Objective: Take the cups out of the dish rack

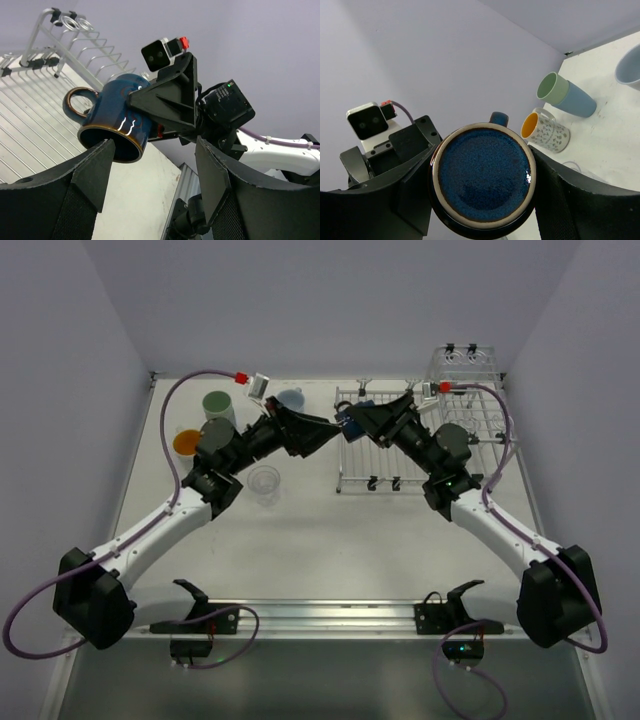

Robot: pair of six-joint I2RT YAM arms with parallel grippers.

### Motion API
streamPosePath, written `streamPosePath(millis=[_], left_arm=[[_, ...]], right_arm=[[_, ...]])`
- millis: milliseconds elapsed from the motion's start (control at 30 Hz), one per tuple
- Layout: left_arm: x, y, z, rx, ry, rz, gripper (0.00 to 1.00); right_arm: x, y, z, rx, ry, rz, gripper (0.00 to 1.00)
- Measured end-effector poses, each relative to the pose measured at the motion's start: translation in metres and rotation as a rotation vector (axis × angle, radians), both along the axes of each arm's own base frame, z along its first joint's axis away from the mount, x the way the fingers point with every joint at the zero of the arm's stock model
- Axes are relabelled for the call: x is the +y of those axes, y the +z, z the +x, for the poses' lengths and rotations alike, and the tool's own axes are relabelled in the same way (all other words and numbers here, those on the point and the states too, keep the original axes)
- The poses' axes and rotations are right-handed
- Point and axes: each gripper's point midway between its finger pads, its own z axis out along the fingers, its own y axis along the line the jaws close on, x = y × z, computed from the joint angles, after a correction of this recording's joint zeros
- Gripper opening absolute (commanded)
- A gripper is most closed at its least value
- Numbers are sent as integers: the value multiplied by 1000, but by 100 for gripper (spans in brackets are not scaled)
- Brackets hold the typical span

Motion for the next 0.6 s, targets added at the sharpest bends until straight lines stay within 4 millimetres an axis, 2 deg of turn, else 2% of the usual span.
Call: streamPosePath(millis=[200, 267, 300, 333, 400, 500, 533, 600], left_arm=[[-17, -22, 0, 47, -43, 29, 68], [-23, -32, 1, 73, -59, 42, 62], [-26, -36, 2, 83, -67, 47, 57], [-29, -39, 2, 96, -75, 49, 45], [-33, -42, 3, 105, -83, 51, 29], [-36, -40, 4, 95, -88, 49, 13], [-36, -40, 4, 92, -88, 51, 2], [-36, -40, 4, 89, -85, 55, 0]], right_arm=[[5, -4, -1, 8, 12, -3, 35], [7, -4, -2, 9, 18, -4, 35], [7, -4, -2, 9, 19, -4, 35], [8, -5, -2, 9, 21, -4, 35], [9, -4, -3, 9, 25, -4, 35], [10, -7, -3, 14, 22, -3, 35], [10, -8, -2, 18, 20, 4, 35], [9, -9, -2, 27, 18, 22, 35]])
